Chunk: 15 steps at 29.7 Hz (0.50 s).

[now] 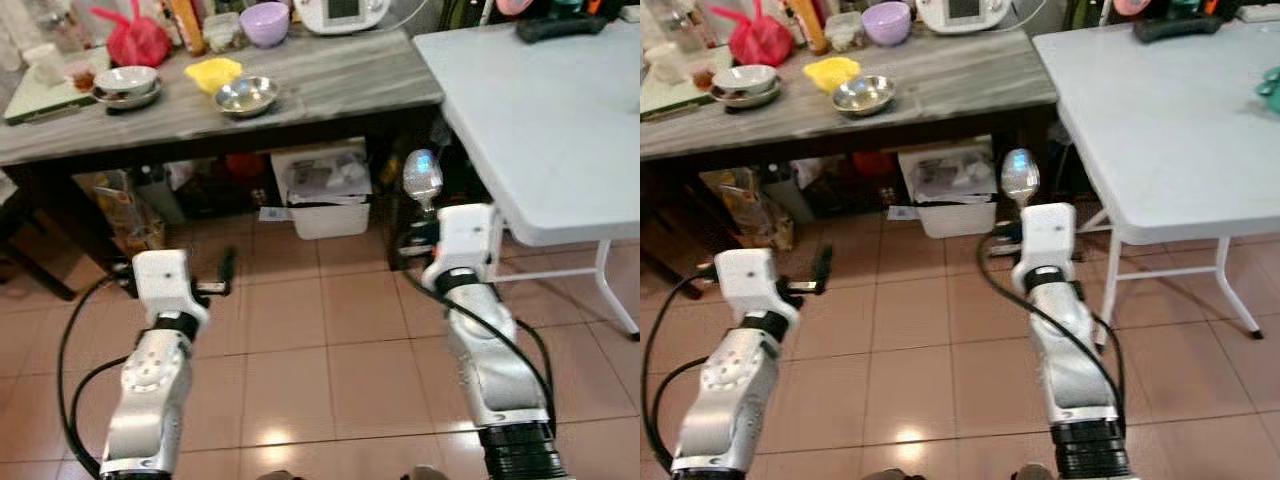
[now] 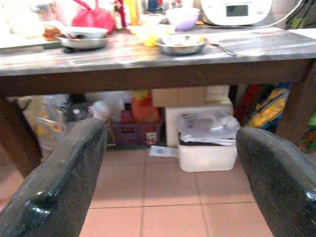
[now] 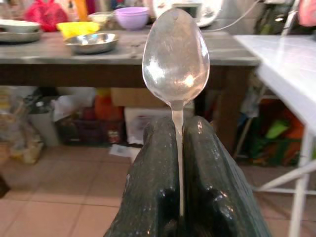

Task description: Setting the table

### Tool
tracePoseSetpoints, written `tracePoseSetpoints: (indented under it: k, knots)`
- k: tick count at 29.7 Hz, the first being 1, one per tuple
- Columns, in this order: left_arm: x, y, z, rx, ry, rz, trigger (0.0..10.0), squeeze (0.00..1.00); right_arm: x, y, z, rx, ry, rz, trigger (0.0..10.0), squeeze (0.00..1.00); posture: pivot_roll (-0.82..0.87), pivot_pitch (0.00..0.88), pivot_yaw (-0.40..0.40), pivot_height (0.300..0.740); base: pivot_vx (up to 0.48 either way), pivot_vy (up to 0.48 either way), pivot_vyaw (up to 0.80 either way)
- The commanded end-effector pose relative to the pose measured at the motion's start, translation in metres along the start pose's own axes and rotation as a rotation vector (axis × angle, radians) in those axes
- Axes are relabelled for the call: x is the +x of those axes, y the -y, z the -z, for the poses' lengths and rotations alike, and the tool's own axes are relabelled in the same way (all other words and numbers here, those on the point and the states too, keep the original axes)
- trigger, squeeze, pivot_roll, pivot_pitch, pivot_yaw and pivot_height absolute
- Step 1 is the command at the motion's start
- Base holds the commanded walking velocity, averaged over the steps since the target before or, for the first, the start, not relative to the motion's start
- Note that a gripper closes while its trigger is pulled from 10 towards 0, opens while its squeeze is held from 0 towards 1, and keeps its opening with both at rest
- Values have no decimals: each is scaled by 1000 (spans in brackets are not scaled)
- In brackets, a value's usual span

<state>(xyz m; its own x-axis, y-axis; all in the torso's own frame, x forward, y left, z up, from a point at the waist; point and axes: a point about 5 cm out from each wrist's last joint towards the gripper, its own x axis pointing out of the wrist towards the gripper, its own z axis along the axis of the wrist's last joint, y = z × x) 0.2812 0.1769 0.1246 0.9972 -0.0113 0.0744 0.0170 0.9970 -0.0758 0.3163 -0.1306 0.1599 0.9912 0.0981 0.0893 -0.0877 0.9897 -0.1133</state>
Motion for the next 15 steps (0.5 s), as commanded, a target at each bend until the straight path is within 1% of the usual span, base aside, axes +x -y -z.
tracePoseSetpoints:
  k: [1, 6, 15]
  knots:
    - [-1, 3, 0, 1, -1, 20, 10000, 0, 0, 5, -2, -1, 13, 16, 10000, 0, -92, 116, 130, 740, 0, 0, 0]
    - [-3, 4, -2, -23, 15, 50, 10000, 0, 0, 5, -3, -4, 16, 15, 10000, 0, -96, 119, 132, 740, 0, 0, 0]
    - [-1, 8, -3, -37, 21, 75, 10000, 0, -1, 9, -2, -11, 16, 26, 10000, 0, -111, 116, 138, 740, 305, 0, 0]
